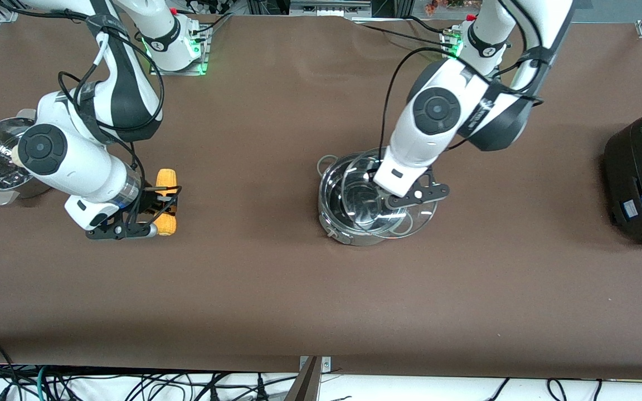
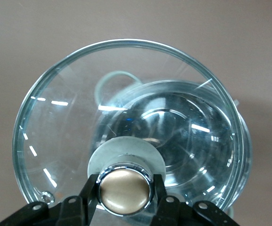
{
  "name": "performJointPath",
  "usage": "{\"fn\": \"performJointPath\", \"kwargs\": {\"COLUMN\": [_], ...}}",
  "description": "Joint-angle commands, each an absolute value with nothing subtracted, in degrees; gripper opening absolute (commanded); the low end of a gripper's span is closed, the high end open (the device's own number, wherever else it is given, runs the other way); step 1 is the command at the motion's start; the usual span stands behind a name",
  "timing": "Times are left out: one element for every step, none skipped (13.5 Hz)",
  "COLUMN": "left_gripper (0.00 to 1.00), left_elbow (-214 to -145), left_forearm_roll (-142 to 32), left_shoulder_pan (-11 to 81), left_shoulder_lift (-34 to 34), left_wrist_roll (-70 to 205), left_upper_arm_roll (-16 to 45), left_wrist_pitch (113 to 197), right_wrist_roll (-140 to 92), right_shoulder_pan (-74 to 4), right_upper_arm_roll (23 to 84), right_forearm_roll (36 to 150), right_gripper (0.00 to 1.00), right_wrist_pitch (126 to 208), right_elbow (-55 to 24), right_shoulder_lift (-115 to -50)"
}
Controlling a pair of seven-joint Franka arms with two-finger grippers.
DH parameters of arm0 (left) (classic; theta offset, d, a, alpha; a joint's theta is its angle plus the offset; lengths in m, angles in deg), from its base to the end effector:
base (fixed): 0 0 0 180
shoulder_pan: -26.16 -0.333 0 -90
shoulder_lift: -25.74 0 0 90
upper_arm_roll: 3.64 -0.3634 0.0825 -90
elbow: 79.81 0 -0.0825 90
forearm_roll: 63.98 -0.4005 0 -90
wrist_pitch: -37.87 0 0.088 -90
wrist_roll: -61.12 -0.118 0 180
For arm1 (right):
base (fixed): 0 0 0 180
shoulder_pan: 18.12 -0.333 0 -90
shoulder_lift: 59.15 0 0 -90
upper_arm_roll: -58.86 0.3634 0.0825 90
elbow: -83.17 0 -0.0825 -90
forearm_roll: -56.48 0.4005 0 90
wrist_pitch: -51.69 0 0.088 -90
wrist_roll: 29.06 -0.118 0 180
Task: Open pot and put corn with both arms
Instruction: 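Lift the glass lid off the pot with the left gripper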
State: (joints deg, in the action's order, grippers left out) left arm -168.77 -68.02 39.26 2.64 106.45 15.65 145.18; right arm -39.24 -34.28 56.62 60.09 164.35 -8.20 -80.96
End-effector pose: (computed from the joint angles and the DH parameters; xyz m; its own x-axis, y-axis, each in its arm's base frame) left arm 0.6082 -0.3398 0.4487 0.9713 0.2211 -0.0876 0.2222 -0.9750 0.0024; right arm 0.6767 0.1762 0.4394 0.9989 0.0438 -0.0167 0.0431 -0.9982 -0.0411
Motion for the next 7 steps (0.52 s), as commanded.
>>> {"fn": "performJointPath", "kwargs": {"left_gripper": [0.0,0.0,0.0,0.0,0.0,0.0,0.0], "left_elbow": [-169.99,-170.6,-172.26,-174.1,-175.95,-177.53,-178.42], "left_forearm_roll": [-66.09,-66.0,-66.09,-66.09,-66.18,-66.27,-66.27], "left_shoulder_pan": [34.8,33.13,31.54,29.61,28.03,26.36,25.3], "left_shoulder_lift": [7.1,7.89,9.2,10.26,11.31,12.11,12.46], "left_wrist_roll": [97.54,94.2,90.69,87.17,83.83,80.75,78.63], "left_upper_arm_roll": [15.69,15.69,15.61,15.52,15.34,15.08,14.56], "left_wrist_pitch": [141.5,140.36,140.26,140.26,140.35,140.53,140.7], "right_wrist_roll": [-45.73,-48.54,-51.44,-54.34,-57.24,-60.75,-63.57], "right_shoulder_pan": [-38.32,-40.08,-41.75,-44.02,-45.7,-47.46,-49.13], "right_upper_arm_roll": [56.57,56.57,56.57,56.57,56.57,56.57,56.57], "right_forearm_roll": [60.7,60.7,60.7,60.7,60.7,60.7,60.7], "right_gripper": [0.0,0.0,0.0,0.0,0.0,0.0,0.0], "right_wrist_pitch": [162.78,162.78,162.78,162.69,162.43,162.17,162.08], "right_elbow": [-4.65,-2.63,-0.52,2.28,4.83,8.08,11.33], "right_shoulder_lift": [-82.43,-83.48,-84.97,-86.9,-88.83,-91.11,-92.97]}}
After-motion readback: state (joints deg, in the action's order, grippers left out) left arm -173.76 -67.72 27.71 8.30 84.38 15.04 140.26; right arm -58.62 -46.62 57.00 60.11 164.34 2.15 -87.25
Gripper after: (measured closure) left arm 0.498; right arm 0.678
